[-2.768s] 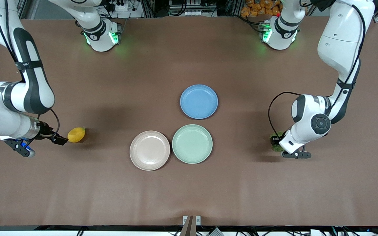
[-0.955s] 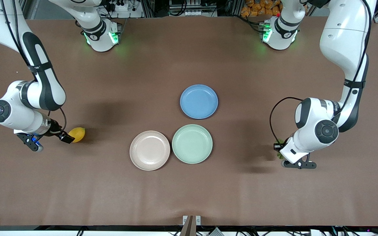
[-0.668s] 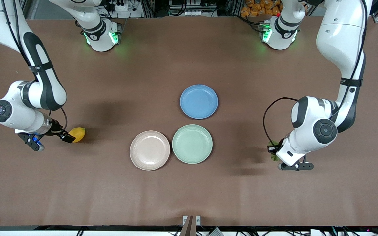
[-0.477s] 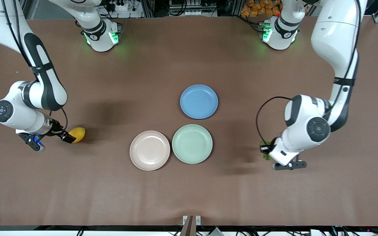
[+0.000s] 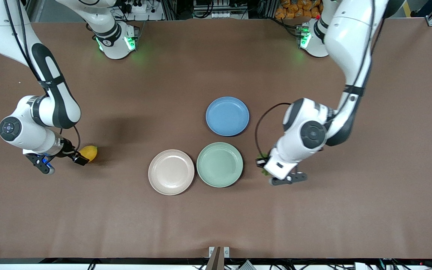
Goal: Place lemon and lettuce in plates
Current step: 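Carry the lettuce with the left gripper onto the mint green plate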
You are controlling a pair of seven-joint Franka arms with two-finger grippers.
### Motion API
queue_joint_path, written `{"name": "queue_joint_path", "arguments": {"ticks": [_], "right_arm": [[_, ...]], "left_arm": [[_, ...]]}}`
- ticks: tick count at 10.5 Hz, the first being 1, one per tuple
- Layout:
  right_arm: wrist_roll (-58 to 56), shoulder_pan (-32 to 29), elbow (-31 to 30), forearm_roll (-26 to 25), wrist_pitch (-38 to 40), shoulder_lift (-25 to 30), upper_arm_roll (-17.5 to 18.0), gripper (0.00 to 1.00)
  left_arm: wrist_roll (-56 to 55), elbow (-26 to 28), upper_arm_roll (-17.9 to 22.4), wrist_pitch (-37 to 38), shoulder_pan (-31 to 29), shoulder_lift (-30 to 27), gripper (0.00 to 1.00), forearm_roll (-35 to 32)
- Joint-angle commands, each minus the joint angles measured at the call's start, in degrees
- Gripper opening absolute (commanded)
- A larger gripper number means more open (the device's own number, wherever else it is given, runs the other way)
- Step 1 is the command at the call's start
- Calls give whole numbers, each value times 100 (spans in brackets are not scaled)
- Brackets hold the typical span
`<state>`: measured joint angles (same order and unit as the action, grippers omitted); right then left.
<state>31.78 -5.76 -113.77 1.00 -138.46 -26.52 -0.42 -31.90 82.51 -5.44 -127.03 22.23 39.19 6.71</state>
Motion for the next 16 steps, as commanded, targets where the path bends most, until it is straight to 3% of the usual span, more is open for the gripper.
{"name": "queue_joint_path", "arguments": {"ticks": [1,6,7,9,10,11,13,14,16], "right_arm": [[66,-21,-48,50,-67,-81,33,100],[66,-30,-40,50,-199,-169,33,100],[66,-30,-40,50,-295,-178,25,92],[66,-30,-48,50,-375,-196,24,52],[66,-47,-48,41,-445,-196,24,26],[57,-56,-48,41,-480,-257,16,6],[57,-56,-48,32,-454,-257,24,0],[39,-48,-31,32,-393,-248,24,0],[30,-13,65,32,-157,-117,33,0]], "left_arm": [[-674,-253,78,-812,491,387,0,357],[-1431,-507,70,-1990,905,843,0,586],[-1659,-517,78,-2288,993,949,0,586],[-1898,-534,78,-2650,1090,1064,0,586],[-1951,-543,78,-2704,1099,1108,0,586],[-1960,-535,70,-2765,1143,1161,0,586],[-1960,-534,78,-2818,1169,1275,0,586],[-1960,-526,78,-2827,1213,1275,14,586],[-1978,-517,87,-2819,1240,1275,87,586]]}}
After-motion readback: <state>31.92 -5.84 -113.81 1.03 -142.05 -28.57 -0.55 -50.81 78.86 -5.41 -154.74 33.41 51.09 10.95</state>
